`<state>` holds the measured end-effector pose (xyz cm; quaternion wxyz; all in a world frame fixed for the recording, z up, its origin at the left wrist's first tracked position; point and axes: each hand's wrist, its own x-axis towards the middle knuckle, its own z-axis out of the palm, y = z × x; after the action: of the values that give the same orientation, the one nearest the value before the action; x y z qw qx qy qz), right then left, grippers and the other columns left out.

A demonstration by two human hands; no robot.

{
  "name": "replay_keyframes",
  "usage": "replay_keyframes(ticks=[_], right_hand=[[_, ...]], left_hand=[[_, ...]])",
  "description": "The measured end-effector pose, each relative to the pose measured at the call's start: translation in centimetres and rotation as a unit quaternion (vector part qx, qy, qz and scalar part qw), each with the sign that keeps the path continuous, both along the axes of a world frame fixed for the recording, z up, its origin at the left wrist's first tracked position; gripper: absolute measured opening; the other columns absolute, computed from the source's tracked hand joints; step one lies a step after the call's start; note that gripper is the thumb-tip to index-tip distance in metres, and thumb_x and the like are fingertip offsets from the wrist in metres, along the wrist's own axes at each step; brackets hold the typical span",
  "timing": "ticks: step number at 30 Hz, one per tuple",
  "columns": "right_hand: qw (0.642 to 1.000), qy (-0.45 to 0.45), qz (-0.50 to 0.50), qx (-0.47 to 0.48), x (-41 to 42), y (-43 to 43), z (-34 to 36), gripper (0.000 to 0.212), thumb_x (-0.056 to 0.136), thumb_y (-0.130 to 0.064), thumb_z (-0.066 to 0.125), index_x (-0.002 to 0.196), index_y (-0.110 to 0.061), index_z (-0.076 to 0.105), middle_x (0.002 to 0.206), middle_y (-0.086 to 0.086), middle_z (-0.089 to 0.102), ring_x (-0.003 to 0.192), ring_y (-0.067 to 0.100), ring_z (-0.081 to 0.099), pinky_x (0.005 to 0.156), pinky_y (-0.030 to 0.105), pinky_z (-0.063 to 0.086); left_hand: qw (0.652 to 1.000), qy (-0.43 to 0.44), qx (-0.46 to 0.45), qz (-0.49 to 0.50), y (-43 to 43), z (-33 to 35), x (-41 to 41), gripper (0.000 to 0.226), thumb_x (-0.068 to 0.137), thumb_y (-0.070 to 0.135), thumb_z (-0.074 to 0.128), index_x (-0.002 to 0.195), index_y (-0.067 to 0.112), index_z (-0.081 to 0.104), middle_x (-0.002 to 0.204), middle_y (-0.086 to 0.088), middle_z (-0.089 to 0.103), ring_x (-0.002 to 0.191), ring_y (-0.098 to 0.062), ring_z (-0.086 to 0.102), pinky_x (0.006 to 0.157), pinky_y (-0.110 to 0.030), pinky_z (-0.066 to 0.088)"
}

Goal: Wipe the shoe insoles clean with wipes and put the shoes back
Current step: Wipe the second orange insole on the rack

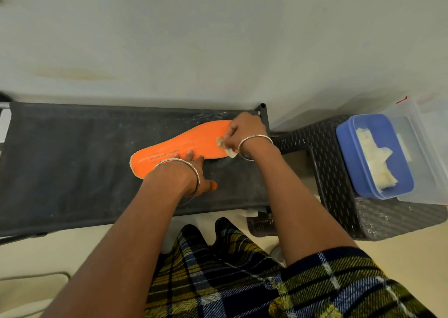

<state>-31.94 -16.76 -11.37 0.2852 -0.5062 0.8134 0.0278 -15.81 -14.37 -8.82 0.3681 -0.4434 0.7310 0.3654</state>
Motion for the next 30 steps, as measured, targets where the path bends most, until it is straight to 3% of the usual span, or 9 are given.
replay_keyframes(ticks=[3,5,8,11,15,20,26,30], right_hand=[[0.996,0.088,-0.01,0.013,-0.4,-0.1,0.0,0.042,0.074,-0.036,0.083,0.103,-0.008,0.07,0.11,0.012,0.07,0.107,0.03,0.066,0.089,0.036,0.054],[0.995,0.092,0.022,0.014,1.1,-0.3,-0.1,0.048,0.077,-0.038,0.082,0.109,-0.007,0.066,0.114,0.014,0.067,0.108,0.032,0.065,0.088,0.037,0.052],[0.999,0.003,0.027,-0.017,2.8,-0.3,-0.5,0.024,0.076,-0.026,0.081,0.093,-0.01,0.075,0.097,0.008,0.074,0.094,0.025,0.07,0.086,0.037,0.058],[0.992,-0.052,-0.054,-0.1,2.5,-0.1,-0.5,0.004,0.078,-0.018,0.078,0.078,-0.014,0.077,0.086,0.004,0.075,0.084,0.023,0.071,0.084,0.038,0.059],[0.986,0.008,-0.061,-0.152,2.2,-0.4,-0.8,0.005,0.087,-0.014,0.07,0.088,-0.013,0.075,0.096,0.007,0.074,0.095,0.027,0.068,0.086,0.038,0.055],[0.986,-0.108,0.007,-0.131,3.6,-0.2,-0.9,0.002,0.078,-0.011,0.078,0.078,-0.012,0.077,0.072,-0.003,0.07,0.08,0.022,0.07,0.085,0.038,0.056],[0.968,-0.073,-0.115,-0.21,1.9,-0.2,-1.9,0.017,0.082,-0.027,0.079,0.073,-0.017,0.069,0.072,0.0,0.07,0.074,0.021,0.069,0.077,0.041,0.058],[0.977,-0.093,-0.047,-0.184,2.9,-0.2,-1.6,0.009,0.083,-0.024,0.077,0.081,-0.017,0.074,0.081,0.001,0.073,0.081,0.021,0.069,0.081,0.037,0.056]], left_hand=[[1.0,-0.001,0.003,0.0,0.0,0.0,0.0,0.083,0.097,0.055,0.042,0.154,0.023,-0.008,0.161,-0.002,-0.016,0.148,-0.034,-0.01,0.119,-0.05,0.006],[1.0,-0.001,0.002,0.004,0.1,0.0,-0.1,0.083,0.096,0.055,0.043,0.155,0.023,-0.007,0.162,-0.003,-0.015,0.148,-0.034,-0.01,0.119,-0.05,0.007],[1.0,-0.002,-0.002,0.006,0.1,-0.2,-0.2,0.084,0.096,0.054,0.044,0.155,0.022,-0.007,0.162,-0.005,-0.015,0.148,-0.034,-0.009,0.119,-0.051,0.008],[1.0,0.002,0.002,0.009,0.0,-0.4,-0.1,0.085,0.096,0.055,0.045,0.154,0.023,-0.008,0.161,-0.004,-0.016,0.148,-0.034,-0.009,0.12,-0.051,0.009],[1.0,0.006,0.007,0.017,0.0,-0.3,0.0,0.085,0.096,0.052,0.046,0.155,0.022,-0.008,0.161,-0.004,-0.017,0.148,-0.034,-0.009,0.12,-0.051,0.009],[1.0,0.003,-0.002,0.015,0.2,-0.3,-0.1,0.085,0.096,0.053,0.045,0.155,0.023,-0.008,0.161,-0.003,-0.017,0.148,-0.034,-0.011,0.12,-0.05,0.007],[1.0,0.013,0.01,0.019,0.2,0.2,0.2,0.082,0.098,0.049,0.045,0.155,0.023,-0.008,0.161,-0.002,-0.017,0.148,-0.032,-0.01,0.119,-0.048,0.007],[1.0,0.017,0.0,0.019,0.2,-0.1,-0.1,0.084,0.097,0.051,0.046,0.155,0.024,-0.008,0.161,-0.003,-0.016,0.148,-0.033,-0.01,0.119,-0.048,0.007]])
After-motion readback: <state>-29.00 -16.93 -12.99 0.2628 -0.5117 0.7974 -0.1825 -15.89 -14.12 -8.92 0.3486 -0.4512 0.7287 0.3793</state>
